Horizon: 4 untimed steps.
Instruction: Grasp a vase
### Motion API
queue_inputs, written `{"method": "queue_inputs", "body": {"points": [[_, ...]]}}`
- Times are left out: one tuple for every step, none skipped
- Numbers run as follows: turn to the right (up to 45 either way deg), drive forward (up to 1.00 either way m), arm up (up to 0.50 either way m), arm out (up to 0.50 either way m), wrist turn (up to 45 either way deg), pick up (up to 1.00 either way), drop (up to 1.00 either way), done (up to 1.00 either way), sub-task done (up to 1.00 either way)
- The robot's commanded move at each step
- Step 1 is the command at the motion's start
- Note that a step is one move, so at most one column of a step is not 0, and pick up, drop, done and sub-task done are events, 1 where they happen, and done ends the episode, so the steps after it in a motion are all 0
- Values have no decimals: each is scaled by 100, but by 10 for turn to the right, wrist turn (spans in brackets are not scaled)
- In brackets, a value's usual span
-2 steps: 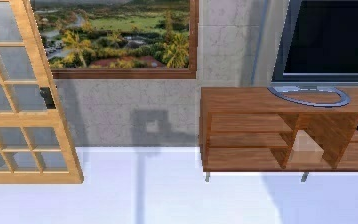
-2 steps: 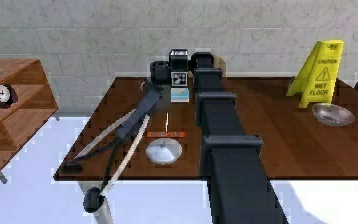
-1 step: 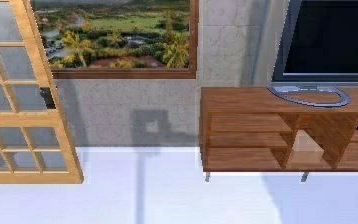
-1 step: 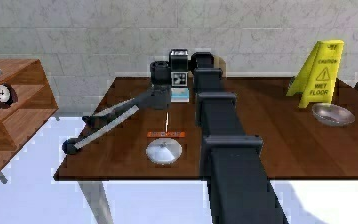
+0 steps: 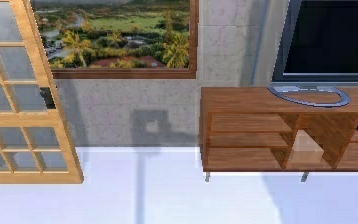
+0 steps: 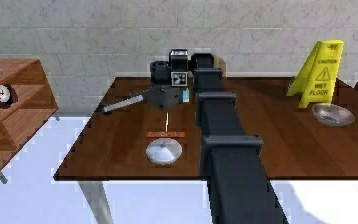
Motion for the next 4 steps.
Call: {"method": "queue_inputs", "body": {"points": [[0,0,0,0,360,0,0,0,0],[0,0,-30,0,0,0,0,0,0],[0,0,0,0,0,100,0,0,0],[0,0,10,0,0,0,0,0,0]]}}
